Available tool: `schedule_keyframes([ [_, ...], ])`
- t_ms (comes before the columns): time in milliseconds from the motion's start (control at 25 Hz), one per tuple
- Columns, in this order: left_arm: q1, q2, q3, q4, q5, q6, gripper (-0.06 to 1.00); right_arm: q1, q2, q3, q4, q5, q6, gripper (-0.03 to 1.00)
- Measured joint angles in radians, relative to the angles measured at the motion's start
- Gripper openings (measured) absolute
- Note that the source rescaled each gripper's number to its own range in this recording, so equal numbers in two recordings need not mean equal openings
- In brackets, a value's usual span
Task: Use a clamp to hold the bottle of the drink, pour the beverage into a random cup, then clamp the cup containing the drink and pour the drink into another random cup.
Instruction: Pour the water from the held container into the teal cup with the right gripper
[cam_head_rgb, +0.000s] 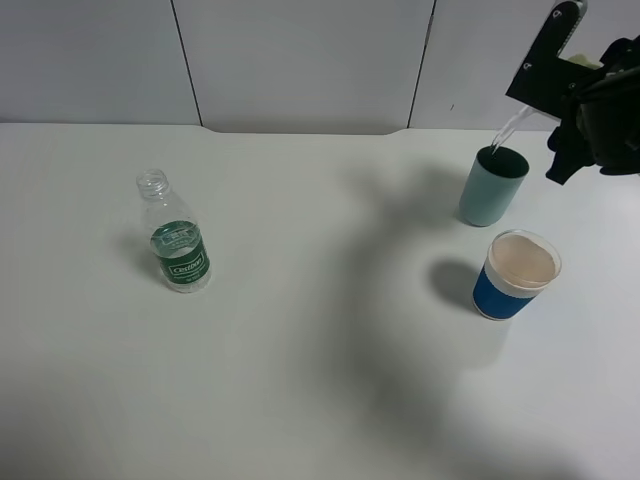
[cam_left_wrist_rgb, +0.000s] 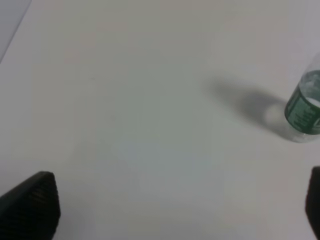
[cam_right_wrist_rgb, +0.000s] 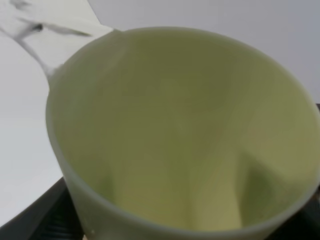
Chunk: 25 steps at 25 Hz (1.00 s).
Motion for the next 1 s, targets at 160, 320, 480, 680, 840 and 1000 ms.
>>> schedule_keyframes([
  [160,0.0,0.0,0.0,0.0,0.0,0.0,1.0,0.0,0.0,0.0,-0.001,0.002,-0.016,0.0],
  [320,0.0,0.0,0.0,0.0,0.0,0.0,1.0,0.0,0.0,0.0,-0.001,0.003,-0.027,0.0],
  [480,0.0,0.0,0.0,0.001,0.0,0.0,1.0,0.0,0.0,0.0,-0.001,0.011,-0.041,0.0],
  [680,0.0,0.0,0.0,0.001,0.0,0.0,1.0,0.0,0.0,0.0,-0.002,0.039,-0.042,0.0],
  [840,0.0,0.0,0.0,0.001,0.0,0.0,1.0,0.0,0.0,0.0,-0.002,0.046,-0.048,0.0],
  [1000,0.0,0.0,0.0,0.001,0.0,0.0,1.0,0.0,0.0,0.0,-0.002,0.064,-0.049,0.0],
])
